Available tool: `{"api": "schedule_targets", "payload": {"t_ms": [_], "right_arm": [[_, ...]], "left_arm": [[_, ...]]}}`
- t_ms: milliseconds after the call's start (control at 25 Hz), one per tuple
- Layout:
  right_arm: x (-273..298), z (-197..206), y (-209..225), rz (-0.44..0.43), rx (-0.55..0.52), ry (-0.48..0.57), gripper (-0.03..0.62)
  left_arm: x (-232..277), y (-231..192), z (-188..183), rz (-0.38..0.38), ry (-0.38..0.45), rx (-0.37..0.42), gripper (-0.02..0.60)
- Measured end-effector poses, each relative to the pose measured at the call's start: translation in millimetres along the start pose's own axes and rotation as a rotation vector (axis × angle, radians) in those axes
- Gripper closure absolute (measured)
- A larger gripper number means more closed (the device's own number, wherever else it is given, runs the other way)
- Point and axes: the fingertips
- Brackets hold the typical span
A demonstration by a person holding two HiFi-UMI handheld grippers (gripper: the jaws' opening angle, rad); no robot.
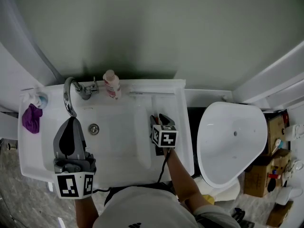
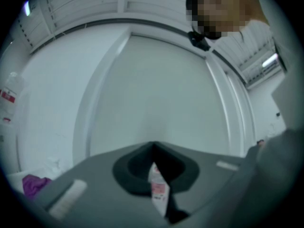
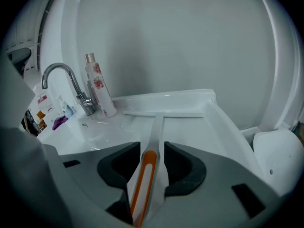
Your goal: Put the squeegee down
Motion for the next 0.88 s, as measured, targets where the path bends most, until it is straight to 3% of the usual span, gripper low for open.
{"api": "schedule_targets", "payload": {"t_ms": [120,240,880], "right_arm": [[-17.9,-10.9,-0.7,-0.015,0.007,0.061,0.483],[-38.3,-22.8,-1.8,-0.026,-0.001,0.129,0.589],[-156.6,-78.6,-9.2,-0.081,-0.100,0.418,0.592]], "left_arm": [[-0.2,8.8,-2.7,0.008,0.006,-0.001,0.572],[-0.5,19.1,-6.2,0.021,0.015,-0.002,0.572],[-26.0,70.9,-31.5,0.056,0.071,0.003,0.574]]}}
Point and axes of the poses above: the fingertips, and each gripper's own axes: x forward along the fingers, y to its right, z out of its underside, and after that the axes turned 4 degrees about y, right-handed
